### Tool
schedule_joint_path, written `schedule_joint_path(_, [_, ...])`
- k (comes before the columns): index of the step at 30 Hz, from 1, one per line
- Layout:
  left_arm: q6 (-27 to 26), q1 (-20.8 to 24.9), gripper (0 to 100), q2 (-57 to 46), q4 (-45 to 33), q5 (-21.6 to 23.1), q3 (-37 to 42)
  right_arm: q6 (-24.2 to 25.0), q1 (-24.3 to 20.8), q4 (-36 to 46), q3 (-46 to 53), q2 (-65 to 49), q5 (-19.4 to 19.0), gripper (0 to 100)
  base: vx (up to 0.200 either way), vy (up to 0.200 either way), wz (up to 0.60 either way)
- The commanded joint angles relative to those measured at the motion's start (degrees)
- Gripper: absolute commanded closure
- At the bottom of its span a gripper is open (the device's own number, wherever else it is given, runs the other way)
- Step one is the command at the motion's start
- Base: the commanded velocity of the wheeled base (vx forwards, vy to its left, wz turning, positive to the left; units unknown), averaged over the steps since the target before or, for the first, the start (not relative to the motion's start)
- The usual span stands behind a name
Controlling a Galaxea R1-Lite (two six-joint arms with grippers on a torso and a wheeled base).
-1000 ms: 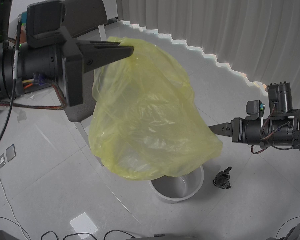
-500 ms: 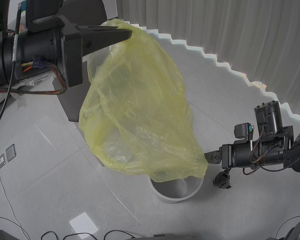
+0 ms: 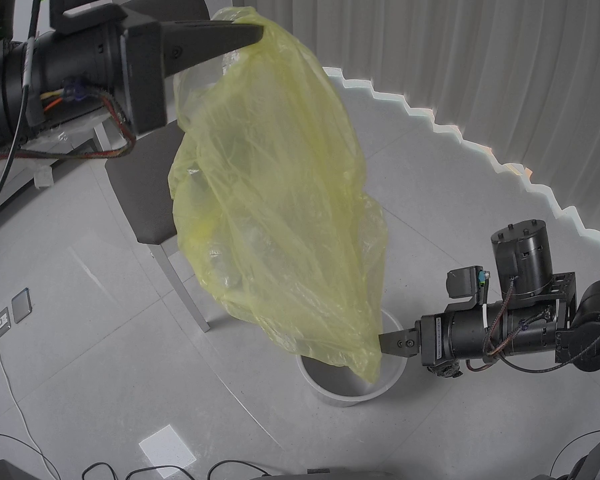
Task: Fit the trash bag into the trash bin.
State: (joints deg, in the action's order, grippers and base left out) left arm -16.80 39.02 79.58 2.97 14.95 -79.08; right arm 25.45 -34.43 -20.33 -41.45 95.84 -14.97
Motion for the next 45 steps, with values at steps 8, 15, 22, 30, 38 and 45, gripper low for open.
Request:
schedule_joint_path(8, [0.1,0.0,100,1.72,1.16,-0.09,-1.6,0.03,-4.25,-1.64,-0.04,2.6,0.73,0,0.0,0.0,0.0])
schedule_joint_path(15, [0.1,-0.09,100,1.37,1.16,0.0,-1.43,0.65,-5.83,-9.2,0.14,4.44,3.98,0,0.0,0.0,0.0])
schedule_joint_path(22, [0.1,-0.61,100,1.1,1.16,0.0,-1.34,2.14,-8.46,-10.08,0.4,6.55,4.51,0,0.0,0.0,0.0])
schedule_joint_path(30, [1.07,-0.7,100,0.84,1.16,0.0,-1.34,2.06,-9.17,-12.36,1.46,7.17,4.6,100,0.0,0.0,0.0])
schedule_joint_path(38, [3.09,-1.84,100,2.86,1.07,-0.44,-1.16,1.62,-4.95,-11.83,3.66,4.35,4.6,100,0.0,0.0,0.0])
schedule_joint_path(45, [16.53,0.18,100,8.22,4.14,-17.67,6.92,0.74,6.48,-11.04,9.19,-1.27,4.51,100,0.0,0.0,0.0])
